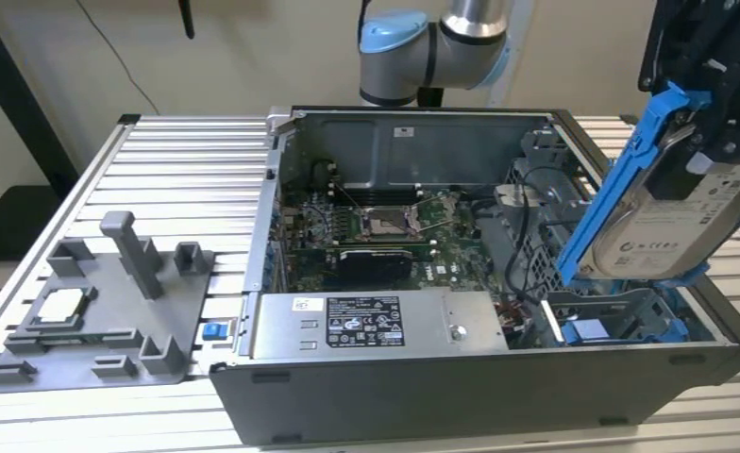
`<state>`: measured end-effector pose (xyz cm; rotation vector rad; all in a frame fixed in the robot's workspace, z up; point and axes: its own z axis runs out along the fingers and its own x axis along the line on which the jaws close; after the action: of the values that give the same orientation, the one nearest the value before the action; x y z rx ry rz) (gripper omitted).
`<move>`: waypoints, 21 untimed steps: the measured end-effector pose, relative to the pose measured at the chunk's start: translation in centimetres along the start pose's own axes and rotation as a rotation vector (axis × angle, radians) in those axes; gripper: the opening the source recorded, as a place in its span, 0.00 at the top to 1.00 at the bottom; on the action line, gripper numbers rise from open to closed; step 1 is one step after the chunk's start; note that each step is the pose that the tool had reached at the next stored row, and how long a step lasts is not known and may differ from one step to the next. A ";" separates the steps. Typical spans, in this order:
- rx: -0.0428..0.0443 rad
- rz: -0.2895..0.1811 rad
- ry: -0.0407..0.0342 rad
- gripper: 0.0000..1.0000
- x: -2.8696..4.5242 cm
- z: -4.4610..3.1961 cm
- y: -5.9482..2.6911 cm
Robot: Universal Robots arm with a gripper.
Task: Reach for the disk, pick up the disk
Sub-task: 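Pick up the disk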
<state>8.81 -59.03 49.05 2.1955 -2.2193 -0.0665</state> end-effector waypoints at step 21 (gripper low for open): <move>-0.0004 -0.027 0.0011 1.00 1.04 3.74 -1.55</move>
<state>10.19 -60.03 45.24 2.2252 -2.1887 -0.0662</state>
